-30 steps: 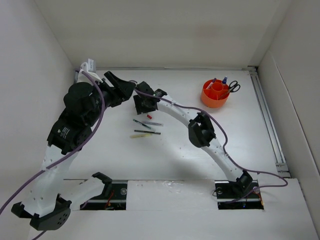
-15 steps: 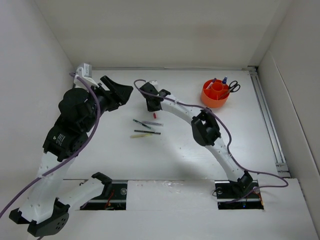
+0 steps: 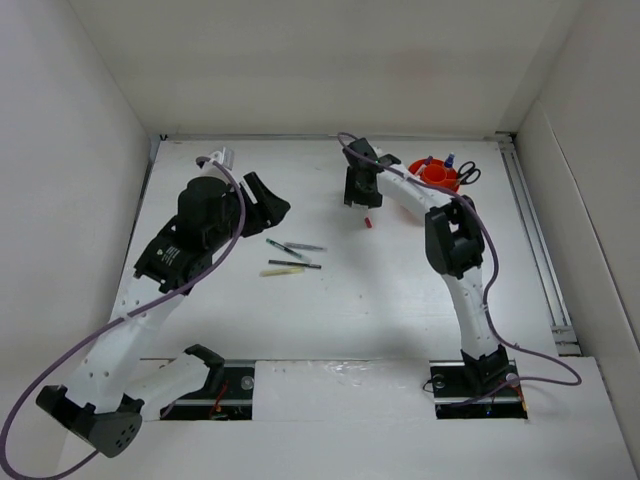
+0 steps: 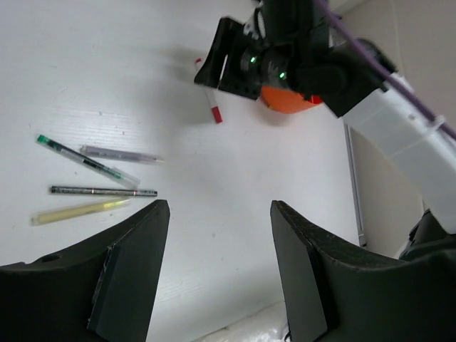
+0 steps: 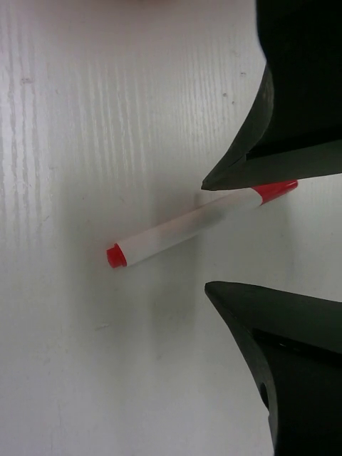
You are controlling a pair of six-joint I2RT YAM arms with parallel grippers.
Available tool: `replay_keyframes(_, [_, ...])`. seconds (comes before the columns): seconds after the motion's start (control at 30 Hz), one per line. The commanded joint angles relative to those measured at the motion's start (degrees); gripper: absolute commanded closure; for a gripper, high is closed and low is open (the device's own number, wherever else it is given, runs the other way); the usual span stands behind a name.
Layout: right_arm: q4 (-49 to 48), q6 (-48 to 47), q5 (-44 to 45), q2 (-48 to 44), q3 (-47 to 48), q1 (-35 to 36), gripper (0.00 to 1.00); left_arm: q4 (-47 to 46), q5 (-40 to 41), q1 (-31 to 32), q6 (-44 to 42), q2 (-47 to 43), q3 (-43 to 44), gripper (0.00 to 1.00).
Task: Sort the stationery into containers
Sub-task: Move the pen to the center of the board, then pick up the pen from the center of the board.
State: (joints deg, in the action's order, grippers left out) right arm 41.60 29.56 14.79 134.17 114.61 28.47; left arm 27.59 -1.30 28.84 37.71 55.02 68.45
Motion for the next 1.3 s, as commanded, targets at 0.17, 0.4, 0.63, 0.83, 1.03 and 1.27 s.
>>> replay_keyframes(0.17, [6.7,-2.8,-1.6,7.1,18.4,-3.6,0.39,-3.9,-2.5,0.1,-1.9,0.6,-2.4,0.45])
replay_keyframes(0.4, [7.3,-4.5,-4.8,8.9,18.0,-4.3,0.39,-4.4,-2.5,0.1,-1.9,1.8,-2.4,0.45])
replay_keyframes(0.63, [8.3,-5.6,-4.9,9.4,16.9,-3.2,0.42,-5.4,-2.5,0.1,-2.4,2.3,-2.4,0.45])
replay_keyframes(0.83, [10.9,-5.7,-2.8,11.4,18.1,-1.6,0.54,-5.4,-2.5,0.1,-2.9,1.8,-3.0,0.45])
replay_keyframes(1.03, [11.4,-3.9,-0.3,11.4,15.0,-1.6,0.93,-4.3,-1.9,0.1,-4.0,-0.5,-4.2,0.45])
replay_keyframes(1.27, [7.7,-2.2,0.6,3.4,11.1,-2.2,1.0,-7.1,-5.2,0.1,-4.0,-1.1,-7.5,0.45])
